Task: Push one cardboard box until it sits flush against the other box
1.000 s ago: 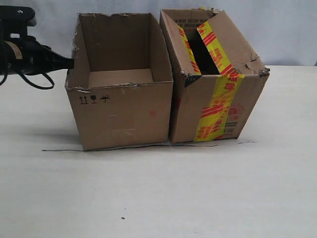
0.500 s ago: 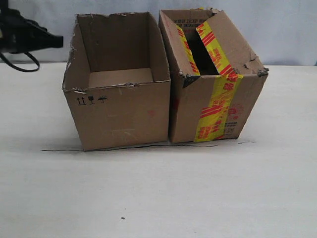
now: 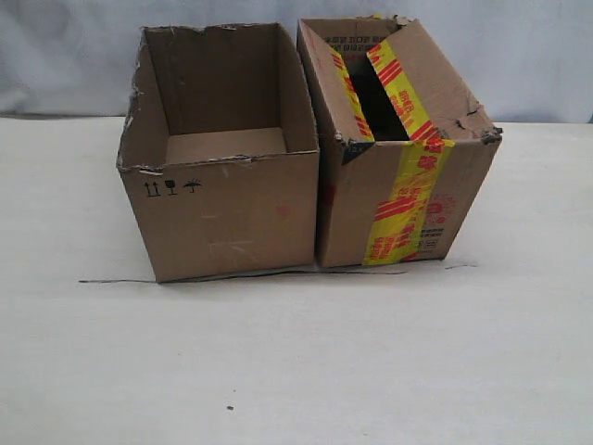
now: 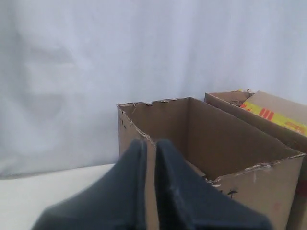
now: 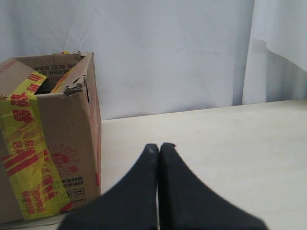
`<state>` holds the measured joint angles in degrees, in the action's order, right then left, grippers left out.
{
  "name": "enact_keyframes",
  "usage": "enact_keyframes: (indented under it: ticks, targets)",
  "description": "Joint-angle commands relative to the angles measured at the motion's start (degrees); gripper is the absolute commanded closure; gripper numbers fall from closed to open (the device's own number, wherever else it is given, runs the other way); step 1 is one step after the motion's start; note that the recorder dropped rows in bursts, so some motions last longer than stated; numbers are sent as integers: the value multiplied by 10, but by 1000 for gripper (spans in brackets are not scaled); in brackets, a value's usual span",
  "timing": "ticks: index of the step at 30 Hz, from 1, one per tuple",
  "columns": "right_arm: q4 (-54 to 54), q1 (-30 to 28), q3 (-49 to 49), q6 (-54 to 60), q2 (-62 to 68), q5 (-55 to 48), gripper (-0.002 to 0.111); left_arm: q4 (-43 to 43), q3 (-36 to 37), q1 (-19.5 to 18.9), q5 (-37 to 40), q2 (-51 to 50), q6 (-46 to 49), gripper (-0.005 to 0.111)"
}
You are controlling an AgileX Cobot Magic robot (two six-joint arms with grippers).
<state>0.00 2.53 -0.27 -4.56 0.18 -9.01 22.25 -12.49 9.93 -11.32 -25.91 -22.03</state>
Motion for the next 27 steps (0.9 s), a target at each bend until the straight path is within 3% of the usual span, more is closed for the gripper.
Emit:
enact_keyframes:
  ticks: [1, 5, 15, 19, 21, 22, 24, 27]
  targets:
    - [0, -4, 3, -2, -2, 6, 109, -1, 68, 2, 42, 133, -6, 107]
    - [0, -4, 3, -2, -2, 6, 109, -4, 72, 2, 129, 223, -7, 107]
    - [0, -4, 3, -2, -2, 5, 109, -5, 73, 2, 146, 259, -6, 107]
    - [0, -4, 3, -2, -2, 5, 109, -152, 113, 0, 113, 259, -6, 107]
    - [0, -4, 3, -2, -2, 5, 109, -157, 125, 0, 103, 259, -6, 107]
    - [0, -4, 3, -2, -2, 5, 109, -148, 125, -2, 179, 259, -6, 107]
    - [0, -4, 3, -2, -2, 5, 109, -155, 125, -15, 232, 259, -6, 107]
    - [0, -4, 3, -2, -2, 5, 109, -155, 125, -46, 243, 259, -6, 107]
